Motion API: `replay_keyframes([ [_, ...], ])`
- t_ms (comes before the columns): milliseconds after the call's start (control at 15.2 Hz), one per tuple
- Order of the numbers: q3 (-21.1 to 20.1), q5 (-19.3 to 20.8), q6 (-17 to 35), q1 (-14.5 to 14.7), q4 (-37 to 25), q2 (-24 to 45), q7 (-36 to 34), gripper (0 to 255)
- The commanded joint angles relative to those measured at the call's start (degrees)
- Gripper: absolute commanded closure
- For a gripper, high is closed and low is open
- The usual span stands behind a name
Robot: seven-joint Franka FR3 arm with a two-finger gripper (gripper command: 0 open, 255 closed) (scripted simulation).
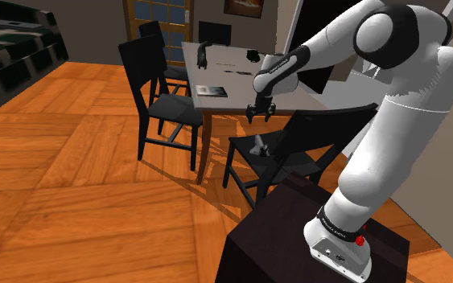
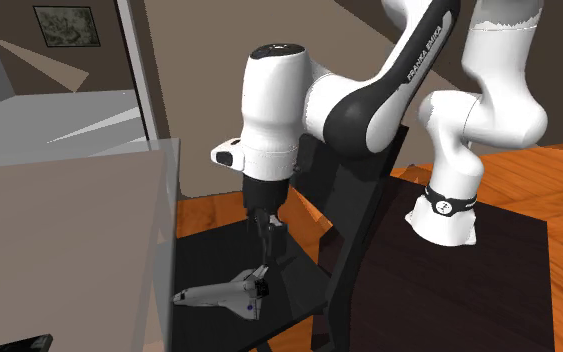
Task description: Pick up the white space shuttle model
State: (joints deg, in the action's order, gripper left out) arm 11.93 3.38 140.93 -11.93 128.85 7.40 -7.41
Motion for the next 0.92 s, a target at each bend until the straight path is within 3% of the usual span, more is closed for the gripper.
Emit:
replay_keyframes([
  [0, 0.6, -0.8, 1.4, -0.9, -2.2, 4.1, -0.2, 0],
  [858, 2.0, -6.7, 6.1, -7.7, -18.5, 28.8, -2.3, 0],
])
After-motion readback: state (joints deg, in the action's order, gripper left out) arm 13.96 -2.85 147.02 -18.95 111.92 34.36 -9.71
